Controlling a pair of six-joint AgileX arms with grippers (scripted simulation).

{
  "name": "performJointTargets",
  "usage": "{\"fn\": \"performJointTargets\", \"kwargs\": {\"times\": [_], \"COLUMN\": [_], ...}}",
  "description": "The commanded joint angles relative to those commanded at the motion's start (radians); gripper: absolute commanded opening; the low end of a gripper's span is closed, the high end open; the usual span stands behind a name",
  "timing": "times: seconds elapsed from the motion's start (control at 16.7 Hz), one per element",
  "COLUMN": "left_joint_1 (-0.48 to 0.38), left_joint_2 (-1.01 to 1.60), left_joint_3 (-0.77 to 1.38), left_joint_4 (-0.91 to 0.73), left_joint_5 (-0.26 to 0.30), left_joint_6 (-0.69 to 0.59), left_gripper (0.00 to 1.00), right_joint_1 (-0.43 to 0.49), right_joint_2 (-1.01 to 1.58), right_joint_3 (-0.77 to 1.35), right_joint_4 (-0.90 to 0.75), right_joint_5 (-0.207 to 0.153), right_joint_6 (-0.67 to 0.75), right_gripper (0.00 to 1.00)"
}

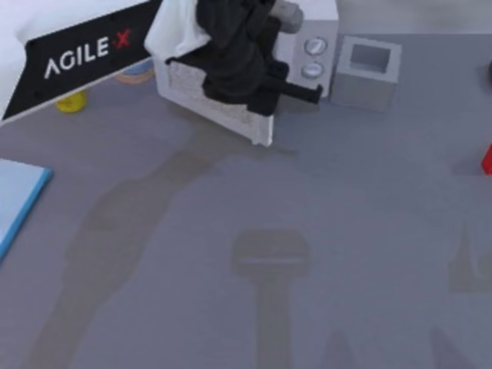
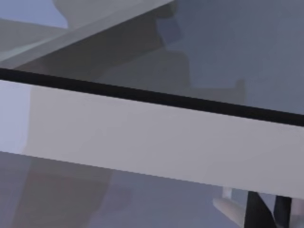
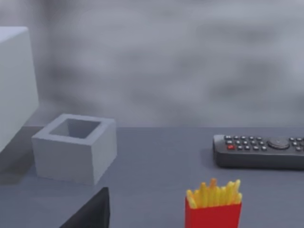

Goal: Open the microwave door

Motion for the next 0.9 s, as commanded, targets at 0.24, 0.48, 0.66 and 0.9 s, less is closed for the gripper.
{"fn": "performJointTargets", "kwargs": {"times": [0.24, 0.48, 0.66, 0.9], "left_joint_1": [-0.006, 0.018, 0.034, 0.034], "left_joint_2": [0.001, -0.051, -0.084, -0.085], "left_joint_3": [-0.006, -0.076, -0.122, -0.124], "left_joint_4": [0.001, 0.028, 0.044, 0.045], "left_joint_5": [0.008, 0.047, 0.075, 0.076], "left_joint_6": [-0.001, 0.076, 0.129, 0.131], "left_gripper": [0.00, 0.00, 0.00, 0.00], "right_joint_1": [0.000, 0.000, 0.000, 0.000], "right_joint_2": [0.000, 0.000, 0.000, 0.000], "right_joint_3": [0.000, 0.000, 0.000, 0.000], "right_joint_4": [0.000, 0.000, 0.000, 0.000], "right_joint_5": [0.000, 0.000, 0.000, 0.000], "right_joint_6": [0.000, 0.000, 0.000, 0.000], "right_gripper": [1.00, 1.00, 1.00, 1.00]}}
